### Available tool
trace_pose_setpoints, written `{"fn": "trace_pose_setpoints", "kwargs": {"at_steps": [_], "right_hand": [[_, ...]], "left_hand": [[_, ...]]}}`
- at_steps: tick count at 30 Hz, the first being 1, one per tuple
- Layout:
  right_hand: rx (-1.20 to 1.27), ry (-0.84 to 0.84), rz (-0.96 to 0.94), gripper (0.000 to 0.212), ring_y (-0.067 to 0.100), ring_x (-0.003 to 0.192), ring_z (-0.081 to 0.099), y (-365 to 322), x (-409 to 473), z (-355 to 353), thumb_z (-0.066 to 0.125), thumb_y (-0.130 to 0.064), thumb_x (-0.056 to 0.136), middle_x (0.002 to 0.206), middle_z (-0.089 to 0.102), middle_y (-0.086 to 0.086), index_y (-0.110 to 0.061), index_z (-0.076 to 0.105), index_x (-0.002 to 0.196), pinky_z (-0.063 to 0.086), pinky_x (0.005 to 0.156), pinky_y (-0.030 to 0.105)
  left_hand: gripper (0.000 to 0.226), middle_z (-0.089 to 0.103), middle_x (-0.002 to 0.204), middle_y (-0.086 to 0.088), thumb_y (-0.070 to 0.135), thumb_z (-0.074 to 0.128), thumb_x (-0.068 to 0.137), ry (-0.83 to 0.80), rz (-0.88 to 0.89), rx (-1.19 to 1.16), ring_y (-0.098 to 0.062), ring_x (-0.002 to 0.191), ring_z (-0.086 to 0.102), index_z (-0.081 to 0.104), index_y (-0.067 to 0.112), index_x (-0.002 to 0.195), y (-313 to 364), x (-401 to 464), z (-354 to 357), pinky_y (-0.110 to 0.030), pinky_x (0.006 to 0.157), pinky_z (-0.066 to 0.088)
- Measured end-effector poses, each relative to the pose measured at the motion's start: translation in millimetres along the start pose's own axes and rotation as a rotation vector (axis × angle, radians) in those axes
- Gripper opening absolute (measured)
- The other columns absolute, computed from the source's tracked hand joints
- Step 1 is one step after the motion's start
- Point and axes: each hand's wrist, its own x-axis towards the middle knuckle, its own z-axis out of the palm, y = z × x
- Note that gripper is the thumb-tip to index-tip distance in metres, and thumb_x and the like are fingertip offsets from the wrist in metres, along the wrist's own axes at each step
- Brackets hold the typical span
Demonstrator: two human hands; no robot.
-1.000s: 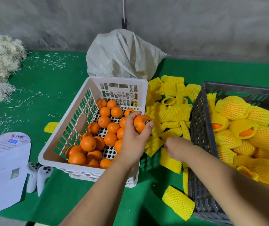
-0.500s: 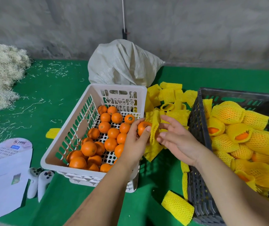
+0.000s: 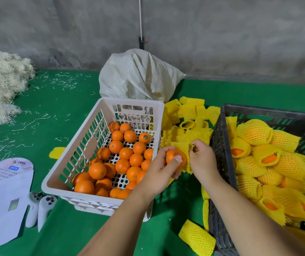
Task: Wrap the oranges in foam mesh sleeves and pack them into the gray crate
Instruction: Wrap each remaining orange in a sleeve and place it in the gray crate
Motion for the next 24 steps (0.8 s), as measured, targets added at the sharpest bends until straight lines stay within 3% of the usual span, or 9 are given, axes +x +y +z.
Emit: {"fn": "trace_pose_setpoints", "kwargs": {"at_steps": [6, 11, 14, 19, 21, 24], "right_hand": [[-0.166, 0.014, 0.1, 0.021, 0.029, 0.081, 0.057, 4.4, 2.8, 1.8, 0.063, -0.001, 0.09, 0.083, 0.056, 0.001, -0.015, 0.052, 0.1, 0.051, 0.073, 0.045], [0.124, -0.129, 0.084, 0.014, 0.014, 0.083, 0.055, -4.7, 0.2, 3.2, 0.07, -0.002, 0.09, 0.087, 0.057, -0.003, -0.012, 0.062, 0.095, 0.044, 0.071, 0.027], [0.224, -0.181, 0.111, 0.004, 0.018, 0.09, 0.058, -8.1, -0.6, 1.8, 0.07, -0.006, 0.094, 0.094, 0.063, 0.002, -0.009, 0.07, 0.098, 0.048, 0.08, 0.031], [0.444, -0.237, 0.157, 0.005, 0.022, 0.077, 0.058, -15.4, -10.0, -4.1, 0.07, -0.009, 0.096, 0.099, 0.072, 0.02, -0.005, 0.069, 0.099, 0.049, 0.071, 0.04], [0.464, -0.235, 0.117, 0.004, 0.018, 0.079, 0.062, -13.2, -12.2, -9.8, 0.07, -0.007, 0.095, 0.095, 0.075, 0.014, -0.009, 0.071, 0.098, 0.053, 0.071, 0.039], [0.502, -0.277, 0.005, 0.012, 0.01, 0.08, 0.067, -11.3, -15.9, -14.0, 0.073, -0.004, 0.092, 0.082, 0.075, -0.003, -0.016, 0.073, 0.095, 0.056, 0.068, 0.023]], "left_hand": [[0.033, 0.075, 0.104, 0.001, 0.044, 0.07, 0.093, -0.14, -0.055, -0.039, -0.024, 0.076, 0.071, 0.07, 0.034, 0.124, 8.9, -10.5, -10.4, -0.033, 0.07, 0.058], [0.025, 0.075, 0.099, -0.002, 0.038, 0.068, 0.098, -0.184, -0.097, 0.005, -0.024, 0.078, 0.071, 0.072, 0.034, 0.123, 6.0, -6.5, -9.2, -0.03, 0.072, 0.058], [0.032, 0.077, 0.099, -0.003, 0.043, 0.069, 0.098, -0.111, -0.097, -0.083, -0.024, 0.078, 0.072, 0.07, 0.03, 0.126, 4.8, -4.5, -7.2, -0.029, 0.071, 0.059], [0.037, 0.074, 0.101, 0.012, 0.052, 0.073, 0.095, 0.129, 0.059, -0.073, -0.021, 0.081, 0.075, 0.059, 0.038, 0.126, -2.7, -1.8, -3.4, -0.029, 0.074, 0.061], [0.033, 0.07, 0.1, 0.008, 0.05, 0.075, 0.094, 0.17, 0.143, -0.077, -0.02, 0.08, 0.074, 0.053, 0.045, 0.119, -4.1, -0.9, -2.0, -0.032, 0.074, 0.062], [0.045, 0.06, 0.109, -0.011, 0.04, 0.071, 0.096, 0.23, 0.188, -0.087, -0.023, 0.082, 0.071, 0.035, 0.046, 0.122, -3.3, 3.0, -1.4, -0.037, 0.075, 0.062]]}}
